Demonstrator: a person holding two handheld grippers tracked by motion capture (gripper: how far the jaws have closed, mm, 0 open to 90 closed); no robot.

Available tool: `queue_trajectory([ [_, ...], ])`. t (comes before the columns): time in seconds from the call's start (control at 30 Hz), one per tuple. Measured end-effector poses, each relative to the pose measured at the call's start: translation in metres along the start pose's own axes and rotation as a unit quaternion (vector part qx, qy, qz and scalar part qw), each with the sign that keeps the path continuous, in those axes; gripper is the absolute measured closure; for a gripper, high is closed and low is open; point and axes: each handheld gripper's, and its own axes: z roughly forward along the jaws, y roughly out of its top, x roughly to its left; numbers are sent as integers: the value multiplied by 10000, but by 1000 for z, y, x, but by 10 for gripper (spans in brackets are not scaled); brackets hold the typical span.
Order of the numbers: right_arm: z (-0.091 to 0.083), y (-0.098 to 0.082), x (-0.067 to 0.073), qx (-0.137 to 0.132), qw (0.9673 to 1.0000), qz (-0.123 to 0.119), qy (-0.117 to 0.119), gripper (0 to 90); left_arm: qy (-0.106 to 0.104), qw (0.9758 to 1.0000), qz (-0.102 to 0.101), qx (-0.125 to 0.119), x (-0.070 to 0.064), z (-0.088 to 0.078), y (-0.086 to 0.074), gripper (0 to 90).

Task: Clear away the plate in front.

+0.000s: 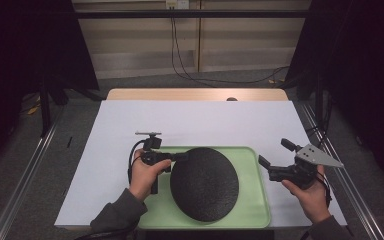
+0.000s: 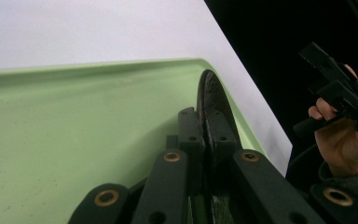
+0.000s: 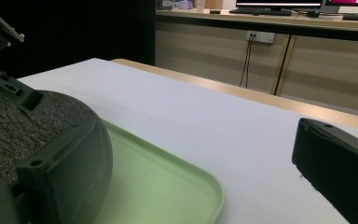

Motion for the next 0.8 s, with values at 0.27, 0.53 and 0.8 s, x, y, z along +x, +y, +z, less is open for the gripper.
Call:
queue_trajectory([
  [0.27, 0, 0, 0, 17, 10000, -15, 5, 17, 22, 9997, -242, -71, 6, 1, -4, 866],
  [0.53, 0, 0, 0, 24, 10000, -5, -1, 18, 168, 9998, -74, -59, 10, 2, -6, 853],
  [0.8, -1, 0, 0, 12, 10000, -6, 9, 21, 405, 9991, 61, -50, 14, 4, -7, 828],
])
